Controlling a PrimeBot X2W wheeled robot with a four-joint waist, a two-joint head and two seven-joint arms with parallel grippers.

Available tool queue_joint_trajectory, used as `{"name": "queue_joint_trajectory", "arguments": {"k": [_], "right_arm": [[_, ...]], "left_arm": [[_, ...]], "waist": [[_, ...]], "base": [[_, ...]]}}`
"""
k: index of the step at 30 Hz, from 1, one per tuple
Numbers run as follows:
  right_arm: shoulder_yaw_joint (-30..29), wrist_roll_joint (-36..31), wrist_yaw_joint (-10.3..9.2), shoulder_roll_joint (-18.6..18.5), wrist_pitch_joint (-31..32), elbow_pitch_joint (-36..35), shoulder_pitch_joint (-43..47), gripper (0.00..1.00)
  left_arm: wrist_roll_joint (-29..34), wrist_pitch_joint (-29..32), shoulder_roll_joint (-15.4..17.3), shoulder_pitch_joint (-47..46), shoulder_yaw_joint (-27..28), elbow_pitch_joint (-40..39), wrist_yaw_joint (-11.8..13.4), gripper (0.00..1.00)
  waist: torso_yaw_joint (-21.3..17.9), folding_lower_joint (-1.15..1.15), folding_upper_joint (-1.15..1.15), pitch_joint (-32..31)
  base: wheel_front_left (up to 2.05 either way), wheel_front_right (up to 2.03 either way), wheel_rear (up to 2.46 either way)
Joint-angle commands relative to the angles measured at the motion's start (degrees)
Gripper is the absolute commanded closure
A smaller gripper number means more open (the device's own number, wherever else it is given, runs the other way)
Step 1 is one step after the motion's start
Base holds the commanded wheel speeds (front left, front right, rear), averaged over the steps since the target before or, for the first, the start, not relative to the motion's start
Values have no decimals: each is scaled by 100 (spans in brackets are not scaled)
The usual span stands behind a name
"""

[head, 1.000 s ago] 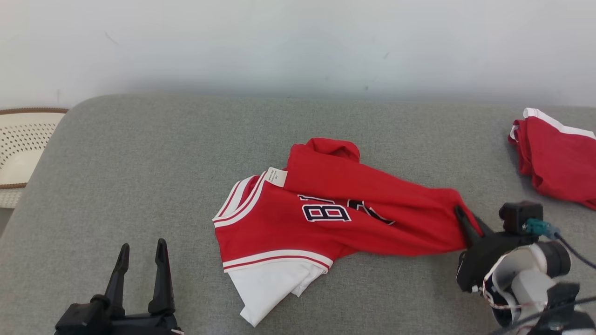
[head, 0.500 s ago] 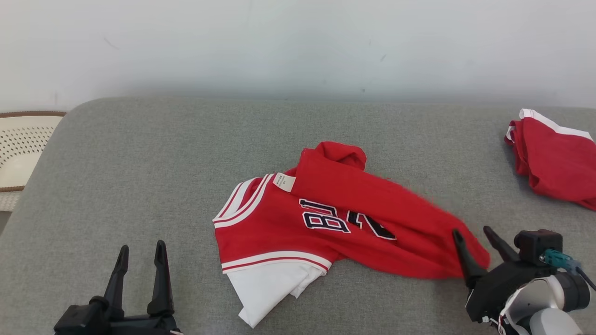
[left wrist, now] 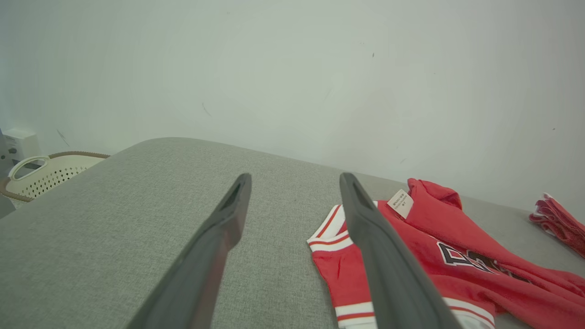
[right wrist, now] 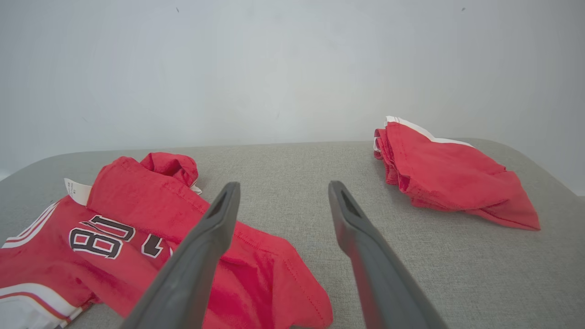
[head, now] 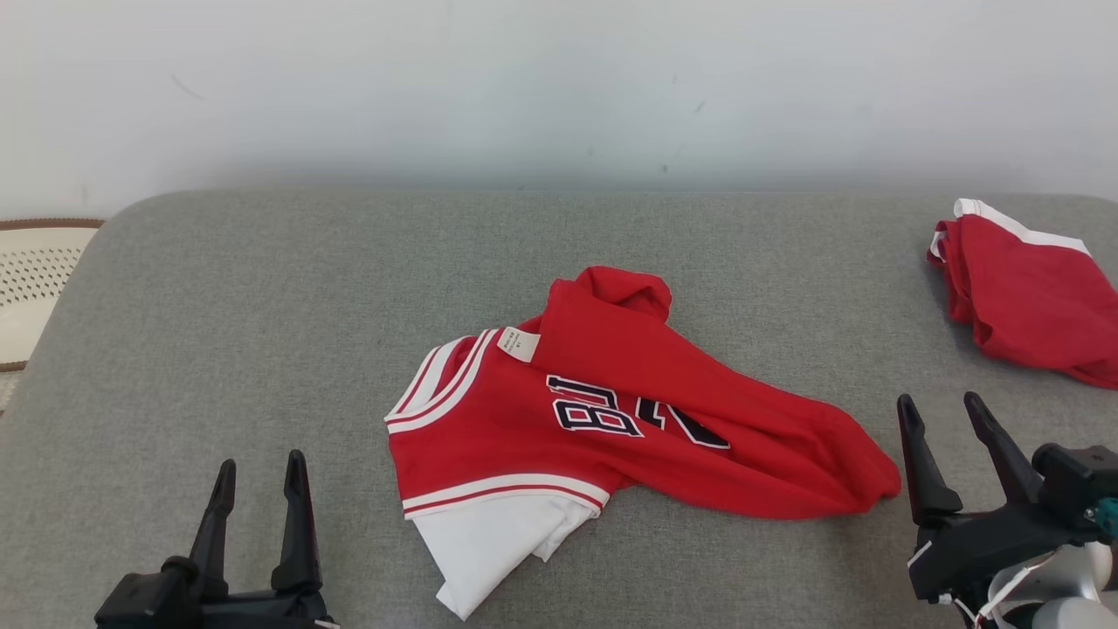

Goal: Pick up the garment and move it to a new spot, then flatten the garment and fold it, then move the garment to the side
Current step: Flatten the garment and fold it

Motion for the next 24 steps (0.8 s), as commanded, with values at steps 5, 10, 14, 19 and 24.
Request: {"name": "queue_joint_trajectory", "arguments": {"k": [5,10,14,19,24], "right_arm": [[-178,-23,-4,53,-221,-64,265,0],[-341,-96,-4,152,-242,-108,537,0],[-471,-98,-4,214,-265,-129,711,0],[-544,-116,-4,305,-333,-114,909,0],[-467,-144,-4,383,-375,-97,841,0]], "left_arm": [[54,-19,2,141,81,-73,-29,0],[22,-19,3,255,23,-136,39,0],[-11,-19,4,288,-11,-161,58,0],[-57,-19,3,362,-38,-149,97,0],[-129,-19,3,432,-148,23,53,0]], "waist": [[-64,0,0,-20],[-109,0,0,-20],[-122,0,0,-32],[-156,0,0,-53],[-197,0,0,-74]], "base": [[0,0,0],[0,0,0],[0,0,0],[0,0,0],[0,0,0]]}}
